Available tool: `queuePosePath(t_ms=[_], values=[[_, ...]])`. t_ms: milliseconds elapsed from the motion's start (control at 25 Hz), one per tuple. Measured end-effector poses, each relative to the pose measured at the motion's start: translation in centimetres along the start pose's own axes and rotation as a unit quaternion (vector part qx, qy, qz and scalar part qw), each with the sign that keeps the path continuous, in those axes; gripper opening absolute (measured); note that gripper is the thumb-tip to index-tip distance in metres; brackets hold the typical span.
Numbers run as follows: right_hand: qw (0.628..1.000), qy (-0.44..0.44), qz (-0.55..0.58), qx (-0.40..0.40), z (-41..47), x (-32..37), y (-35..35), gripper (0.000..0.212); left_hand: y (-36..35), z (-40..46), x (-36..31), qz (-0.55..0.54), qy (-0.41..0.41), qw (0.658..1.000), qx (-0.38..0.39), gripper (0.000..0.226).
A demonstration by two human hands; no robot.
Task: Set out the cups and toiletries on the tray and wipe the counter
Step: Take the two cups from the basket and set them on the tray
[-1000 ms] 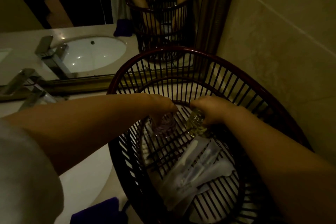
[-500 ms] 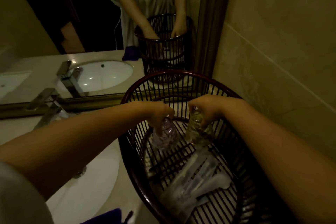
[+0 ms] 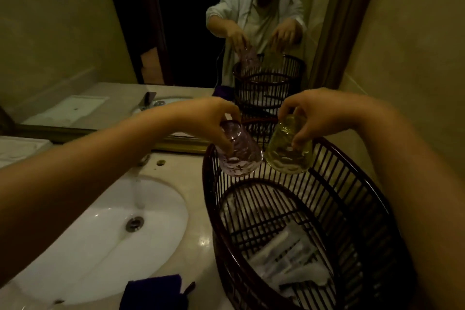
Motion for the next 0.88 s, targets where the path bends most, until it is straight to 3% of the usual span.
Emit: queuePosePath(t_ms=[320,440,760,880], values=[[0.990,0.108,0.026,-0.088,-1.3,6.1,2.0,0.069,3.9,-9.1,3.1,-0.069,0.079,0.990,-0.097,0.057],[0.981,0.148,0.044,-0.114,-1.2,9.7,1.1,0.064,3.6,-12.9,5.4,-0.097,0.115,0.982,-0.112,0.058],[0.959,0.237,0.117,-0.100,0.0,24.5,-8.5,0.053,-2.1,-28.4,13.9,-0.141,0.219,0.946,-0.191,0.065],[0.948,0.260,0.159,-0.090,0.3,30.7,-13.6,0.058,-5.3,-35.1,17.7,-0.167,0.265,0.925,-0.216,0.065]])
Point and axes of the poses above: each hand's wrist, its own z-axis towards the middle knuckle, its own y-axis out of the back of the hand, x = y × z, the point moved 1 cm from there along z, towards the middle knuckle, and after that the axes turned 2 degrees about z, right-handed, at the moved point
